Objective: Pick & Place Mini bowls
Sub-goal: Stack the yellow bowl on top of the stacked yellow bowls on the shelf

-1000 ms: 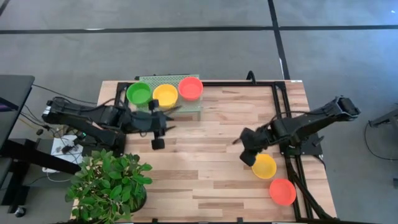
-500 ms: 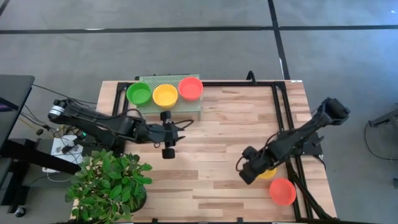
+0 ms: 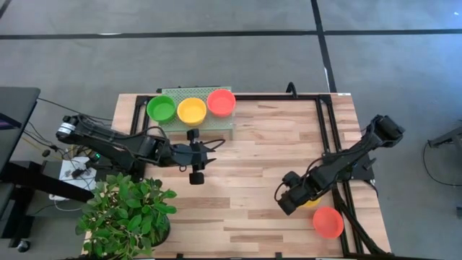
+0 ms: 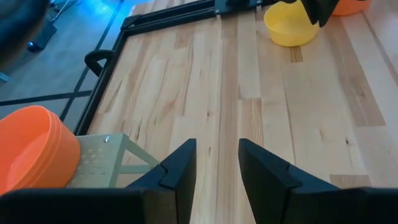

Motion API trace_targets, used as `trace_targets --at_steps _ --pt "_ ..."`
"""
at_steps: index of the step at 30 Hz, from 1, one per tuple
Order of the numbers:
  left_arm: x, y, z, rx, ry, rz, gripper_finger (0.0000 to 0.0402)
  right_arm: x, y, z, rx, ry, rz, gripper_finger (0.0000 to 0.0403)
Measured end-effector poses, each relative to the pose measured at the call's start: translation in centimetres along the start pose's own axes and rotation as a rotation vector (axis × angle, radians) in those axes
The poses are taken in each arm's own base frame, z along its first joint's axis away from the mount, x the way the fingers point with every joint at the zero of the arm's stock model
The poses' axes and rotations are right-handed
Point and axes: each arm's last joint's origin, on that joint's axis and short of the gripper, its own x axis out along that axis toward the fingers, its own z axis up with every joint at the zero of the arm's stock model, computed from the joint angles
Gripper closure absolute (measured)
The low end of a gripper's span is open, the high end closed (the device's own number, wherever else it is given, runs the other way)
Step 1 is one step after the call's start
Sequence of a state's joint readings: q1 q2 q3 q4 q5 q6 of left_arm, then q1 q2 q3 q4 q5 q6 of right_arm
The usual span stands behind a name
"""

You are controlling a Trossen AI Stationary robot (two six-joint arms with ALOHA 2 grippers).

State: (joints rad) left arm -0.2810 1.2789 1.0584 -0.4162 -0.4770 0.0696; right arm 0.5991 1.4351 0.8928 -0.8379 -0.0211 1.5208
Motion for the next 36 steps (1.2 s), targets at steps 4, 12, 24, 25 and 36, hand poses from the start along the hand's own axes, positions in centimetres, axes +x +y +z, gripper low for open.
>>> trace_targets --at_steps 4,12,24,25,36 --pt "0.0 0.0 0.1 -0.003 -0.005 0.000 0.0280 0.1 -0.3 -0.2 -0.004 -0.019 -0.043 0.0334" --pt "0.0 0.0 0.1 -0.007 -0.013 0.001 0.0280 2.1 0.2 -0.2 0.000 0.006 -0.097 0.0334" --pt "-0.3 -0.6 0.6 -0.018 -0.067 -0.051 0.0280 2.4 0.7 0.5 -0.167 0.009 -0.067 0.0393" --pt "-0.4 -0.8 0.8 -0.020 -0.084 -0.079 0.0280 2.4 0.8 0.8 -0.169 0.009 -0.052 0.0391" --pt "0.9 -2.8 1.1 0.031 -0.128 -0.290 0.0280 -2.0 5.6 5.4 -0.505 -0.184 0.269 0.0401"
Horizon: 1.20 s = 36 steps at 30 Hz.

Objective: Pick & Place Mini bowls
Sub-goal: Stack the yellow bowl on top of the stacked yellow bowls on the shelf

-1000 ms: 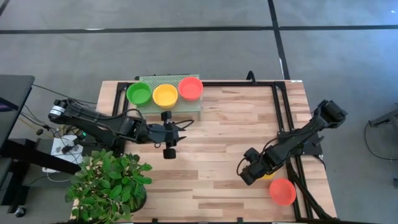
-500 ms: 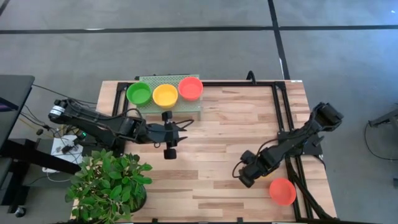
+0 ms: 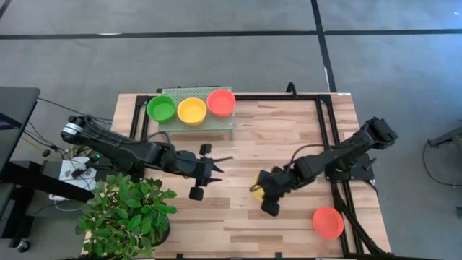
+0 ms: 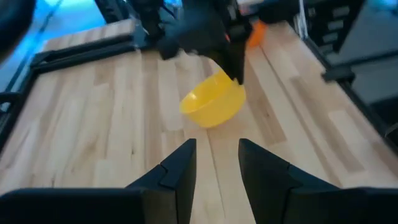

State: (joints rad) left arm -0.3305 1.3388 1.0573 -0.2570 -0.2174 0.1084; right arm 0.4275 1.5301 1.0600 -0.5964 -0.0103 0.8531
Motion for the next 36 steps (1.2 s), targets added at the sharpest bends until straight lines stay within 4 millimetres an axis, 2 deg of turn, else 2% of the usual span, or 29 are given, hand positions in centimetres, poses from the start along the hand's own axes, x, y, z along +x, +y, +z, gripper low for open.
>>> trace_targets --at_steps 3,7,13,16,24,32,36 --pt "2.2 -0.7 -0.5 0.057 0.014 -0.044 0.0280 0.1 0.1 1.9 -0.079 -0.052 0.043 0.0401" --pt "5.1 -1.5 -1.2 0.169 0.008 -0.085 0.0280 1.3 0.1 3.8 -0.183 -0.048 0.110 0.0401" --pt "7.5 -1.7 -2.3 0.173 0.022 -0.155 0.0280 2.6 0.7 5.9 -0.262 -0.033 0.130 0.0402" --pt "8.1 -1.9 -2.5 0.152 0.013 -0.226 0.0280 2.4 1.1 6.7 -0.300 -0.057 0.139 0.0402" --pt "9.0 -2.2 -2.9 0.140 0.021 -0.232 0.0280 1.2 1.3 8.2 -0.386 -0.121 0.149 0.0400" --pt "8.8 -2.1 -2.8 0.119 0.022 -0.229 0.0281 1.0 1.4 8.2 -0.408 -0.120 0.149 0.0400" --pt "8.9 -2.1 -3.0 0.067 0.046 -0.226 0.0295 1.1 1.4 8.1 -0.442 -0.118 0.145 0.0399"
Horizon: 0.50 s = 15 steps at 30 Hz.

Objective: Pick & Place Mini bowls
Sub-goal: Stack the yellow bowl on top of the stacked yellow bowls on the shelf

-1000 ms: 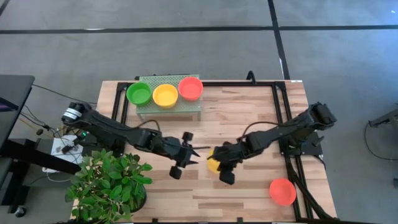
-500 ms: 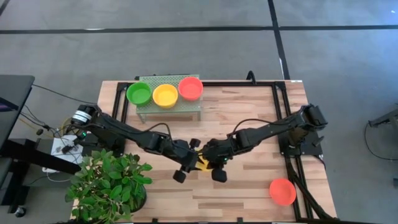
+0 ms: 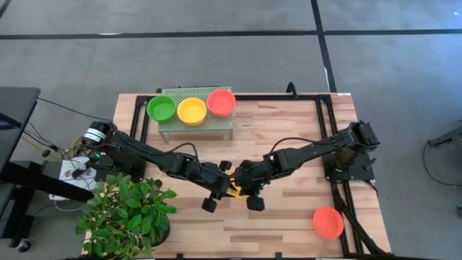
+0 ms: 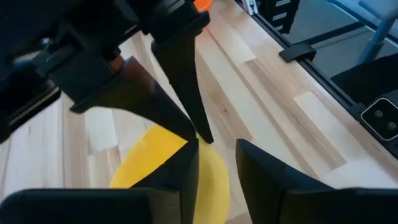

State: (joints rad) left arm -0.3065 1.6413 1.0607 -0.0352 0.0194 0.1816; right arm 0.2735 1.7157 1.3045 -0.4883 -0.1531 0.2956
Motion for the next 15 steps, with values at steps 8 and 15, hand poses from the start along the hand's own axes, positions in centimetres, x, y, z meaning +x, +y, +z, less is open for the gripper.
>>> trace_targets --at_steps 8,15 --pt "-0.8 0.2 0.0 -0.026 0.020 0.075 0.0309 -0.2 0.1 0.0 -0.011 0.005 0.004 0.0399" --pt "-1.4 0.2 0.2 -0.006 0.031 0.075 0.0289 -0.1 0.8 -0.4 -0.049 0.024 0.015 0.0399"
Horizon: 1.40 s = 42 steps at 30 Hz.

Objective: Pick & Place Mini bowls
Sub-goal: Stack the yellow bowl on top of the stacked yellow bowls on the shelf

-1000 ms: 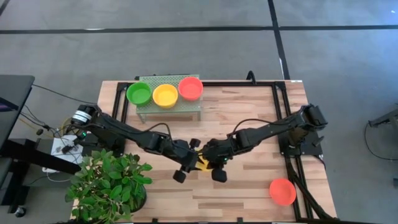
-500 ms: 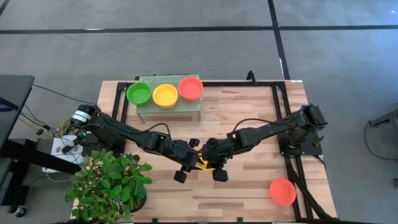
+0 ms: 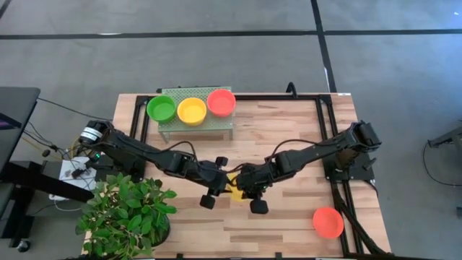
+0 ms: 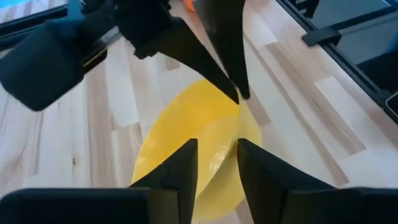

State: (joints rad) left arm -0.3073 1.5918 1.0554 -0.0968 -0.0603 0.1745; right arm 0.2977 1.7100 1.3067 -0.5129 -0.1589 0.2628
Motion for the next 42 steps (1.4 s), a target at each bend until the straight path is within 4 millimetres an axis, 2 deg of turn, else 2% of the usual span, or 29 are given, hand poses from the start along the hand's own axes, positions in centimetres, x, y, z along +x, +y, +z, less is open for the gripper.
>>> trace_targets --at_steps 8,11,16,21,24,30,32,34,38,42 --pt "0.9 -0.5 -1.7 0.013 0.044 -0.037 0.0289 -0.4 0.4 0.3 -0.066 -0.014 -0.012 0.0399" --pt "1.0 -0.6 -2.0 0.016 0.053 -0.042 0.0317 -0.5 0.2 0.5 -0.115 -0.021 -0.018 0.0397" --pt "1.0 -0.7 -2.1 0.022 0.053 -0.055 0.0389 -0.7 -0.1 0.9 -0.134 -0.052 -0.034 0.0375" --pt "1.0 -1.0 -2.0 0.022 0.050 -0.049 0.0391 -1.0 -0.6 1.0 -0.121 -0.048 -0.042 0.0347" --pt "0.9 -1.7 -1.8 0.004 0.049 -0.060 0.0393 -2.4 -0.4 0.8 -0.124 -0.048 -0.037 0.0336" --pt "0.6 -2.7 -2.0 -0.024 0.088 -0.037 0.0393 -7.7 1.1 -0.1 -0.206 -0.088 -0.069 0.0328" --pt "-0.3 -2.7 -1.7 -0.011 0.098 0.012 0.0391 -8.7 1.5 -1.2 -0.223 -0.118 -0.118 0.0326" --pt "-1.8 -2.4 -0.7 0.020 0.100 0.095 0.0389 -8.6 1.7 -2.9 -0.229 -0.143 -0.144 0.0326" --pt "-6.5 -0.9 1.6 0.088 0.103 0.324 0.0391 -7.0 1.2 -6.7 -0.187 -0.203 -0.105 0.0326" --pt "-11.7 1.7 2.7 0.074 0.103 0.495 0.0391 -5.8 0.5 -9.5 -0.064 -0.246 -0.066 0.0326"
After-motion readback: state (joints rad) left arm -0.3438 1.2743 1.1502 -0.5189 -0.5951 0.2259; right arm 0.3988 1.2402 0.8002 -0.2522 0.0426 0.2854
